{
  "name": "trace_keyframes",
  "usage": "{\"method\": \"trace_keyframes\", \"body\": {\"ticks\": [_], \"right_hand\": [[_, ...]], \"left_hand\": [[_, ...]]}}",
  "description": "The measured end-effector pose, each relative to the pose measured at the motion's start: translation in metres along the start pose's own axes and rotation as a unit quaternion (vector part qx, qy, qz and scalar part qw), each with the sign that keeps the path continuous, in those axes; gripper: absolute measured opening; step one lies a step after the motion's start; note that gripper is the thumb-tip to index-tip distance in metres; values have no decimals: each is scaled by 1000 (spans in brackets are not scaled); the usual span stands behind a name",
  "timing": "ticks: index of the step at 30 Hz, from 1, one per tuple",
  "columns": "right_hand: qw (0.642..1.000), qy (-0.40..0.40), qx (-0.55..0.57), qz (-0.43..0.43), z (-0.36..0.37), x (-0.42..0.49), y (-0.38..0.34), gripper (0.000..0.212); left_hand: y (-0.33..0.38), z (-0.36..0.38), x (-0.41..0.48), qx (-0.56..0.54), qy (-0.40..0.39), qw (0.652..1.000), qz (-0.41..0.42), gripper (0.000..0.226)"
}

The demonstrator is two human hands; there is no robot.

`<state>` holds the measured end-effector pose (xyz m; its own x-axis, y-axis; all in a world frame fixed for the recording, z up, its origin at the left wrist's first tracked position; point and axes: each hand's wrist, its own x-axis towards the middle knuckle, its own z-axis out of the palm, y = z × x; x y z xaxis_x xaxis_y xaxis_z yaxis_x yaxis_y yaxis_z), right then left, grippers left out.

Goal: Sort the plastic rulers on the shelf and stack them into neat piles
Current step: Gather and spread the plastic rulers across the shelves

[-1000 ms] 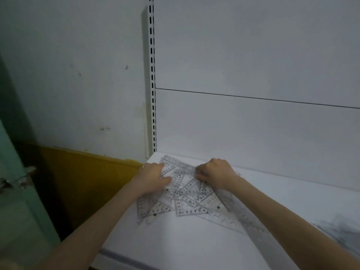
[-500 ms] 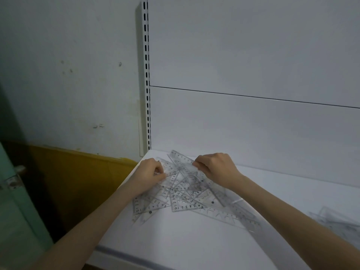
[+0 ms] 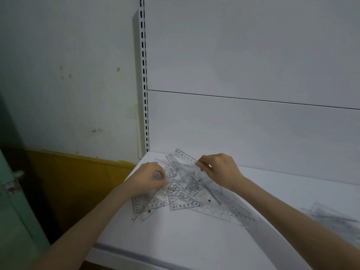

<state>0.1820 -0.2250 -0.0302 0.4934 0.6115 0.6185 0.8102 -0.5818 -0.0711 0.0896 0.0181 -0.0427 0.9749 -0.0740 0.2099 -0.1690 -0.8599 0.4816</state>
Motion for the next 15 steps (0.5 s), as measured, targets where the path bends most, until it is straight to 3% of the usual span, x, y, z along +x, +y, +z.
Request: {"method": "trace_keyframes", "body": {"ticks": [6,9,11,15], "right_hand": [[1000,7,6,13,-12,-4,-4,49],[999,23,22,27,-21,-6,-4,49],[999,22,25,37,-28,-7,-6,56],[995,9,79,67,-48,-9,-10,39]], "left_hand": [[16,7,6,-3,64,996,68,23],[17,9,10,148,157,971,101,10],[27,7,9,232,200,946,109,28],[52,-3,9,251,244,930,111,33]]}}
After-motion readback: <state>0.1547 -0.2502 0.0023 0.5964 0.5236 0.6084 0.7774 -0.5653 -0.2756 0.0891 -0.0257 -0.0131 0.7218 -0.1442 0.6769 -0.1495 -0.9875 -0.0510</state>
